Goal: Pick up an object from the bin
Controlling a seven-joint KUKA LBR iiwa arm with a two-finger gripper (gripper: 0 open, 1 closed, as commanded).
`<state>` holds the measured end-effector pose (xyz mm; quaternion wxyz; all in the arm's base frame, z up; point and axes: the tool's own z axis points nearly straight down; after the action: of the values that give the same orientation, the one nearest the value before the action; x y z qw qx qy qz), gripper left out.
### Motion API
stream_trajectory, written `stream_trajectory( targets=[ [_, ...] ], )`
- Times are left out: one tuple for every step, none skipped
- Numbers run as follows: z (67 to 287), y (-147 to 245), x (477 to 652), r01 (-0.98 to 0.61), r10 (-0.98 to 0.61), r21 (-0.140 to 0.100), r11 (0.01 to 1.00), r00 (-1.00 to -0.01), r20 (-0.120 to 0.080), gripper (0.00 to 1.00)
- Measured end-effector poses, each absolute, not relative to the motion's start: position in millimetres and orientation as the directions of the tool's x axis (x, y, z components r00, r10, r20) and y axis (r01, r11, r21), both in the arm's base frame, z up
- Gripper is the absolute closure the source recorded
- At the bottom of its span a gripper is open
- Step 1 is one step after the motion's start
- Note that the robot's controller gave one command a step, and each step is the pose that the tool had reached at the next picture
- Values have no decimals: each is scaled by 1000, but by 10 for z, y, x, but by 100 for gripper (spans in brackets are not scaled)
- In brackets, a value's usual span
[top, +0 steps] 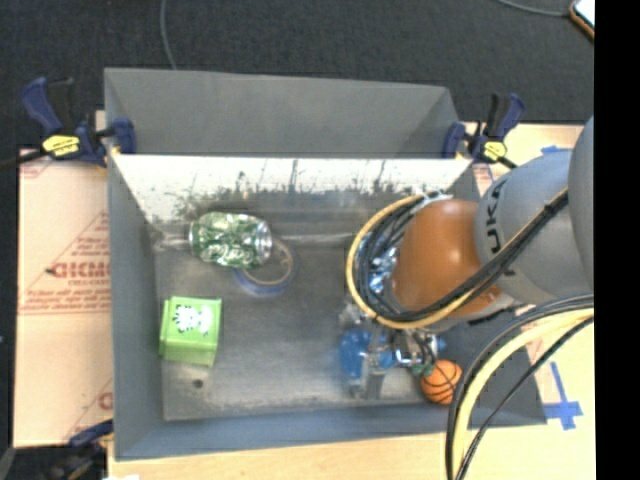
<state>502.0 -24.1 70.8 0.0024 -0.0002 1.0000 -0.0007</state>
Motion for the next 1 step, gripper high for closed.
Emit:
stream_trajectory(
  targets=[
    [701,-142,5079,81,81,2,997,-997,-5,0]
  ],
)
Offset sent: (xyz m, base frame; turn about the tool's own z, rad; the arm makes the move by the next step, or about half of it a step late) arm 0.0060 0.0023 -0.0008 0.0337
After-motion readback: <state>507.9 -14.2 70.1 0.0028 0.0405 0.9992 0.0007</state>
